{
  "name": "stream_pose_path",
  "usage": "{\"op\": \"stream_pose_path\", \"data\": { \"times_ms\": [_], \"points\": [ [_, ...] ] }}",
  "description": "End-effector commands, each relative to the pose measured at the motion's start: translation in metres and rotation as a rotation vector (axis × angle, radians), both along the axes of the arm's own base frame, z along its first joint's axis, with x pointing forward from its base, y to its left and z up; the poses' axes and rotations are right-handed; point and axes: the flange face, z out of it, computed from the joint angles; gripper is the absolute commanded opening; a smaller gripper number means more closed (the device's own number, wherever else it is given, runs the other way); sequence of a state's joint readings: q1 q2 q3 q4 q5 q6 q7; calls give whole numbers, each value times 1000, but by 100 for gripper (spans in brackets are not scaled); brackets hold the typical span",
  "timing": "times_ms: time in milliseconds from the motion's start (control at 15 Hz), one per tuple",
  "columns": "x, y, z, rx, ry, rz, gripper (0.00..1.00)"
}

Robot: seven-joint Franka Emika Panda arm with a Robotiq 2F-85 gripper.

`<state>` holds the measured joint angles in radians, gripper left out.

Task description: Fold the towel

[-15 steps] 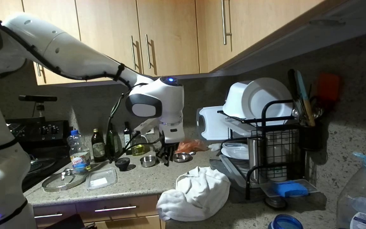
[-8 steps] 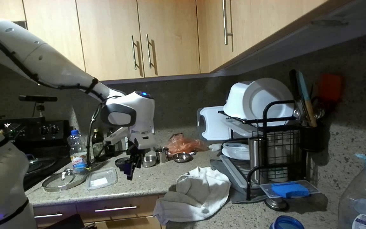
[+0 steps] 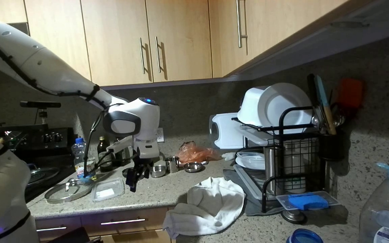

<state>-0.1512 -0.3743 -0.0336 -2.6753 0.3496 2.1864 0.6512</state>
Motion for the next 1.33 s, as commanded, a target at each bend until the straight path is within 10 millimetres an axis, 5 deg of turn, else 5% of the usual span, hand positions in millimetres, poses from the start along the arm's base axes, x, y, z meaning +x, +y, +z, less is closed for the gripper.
{"op": "stream_pose_path", "data": {
  "times_ms": [0,733,1267],
  "points": [
    [8,-20,-12,-68,28,-184,100],
    [21,-106,-106,-284,248,-529,100],
    [45,-131,-126,-300,215,-553,100]
  ]
}}
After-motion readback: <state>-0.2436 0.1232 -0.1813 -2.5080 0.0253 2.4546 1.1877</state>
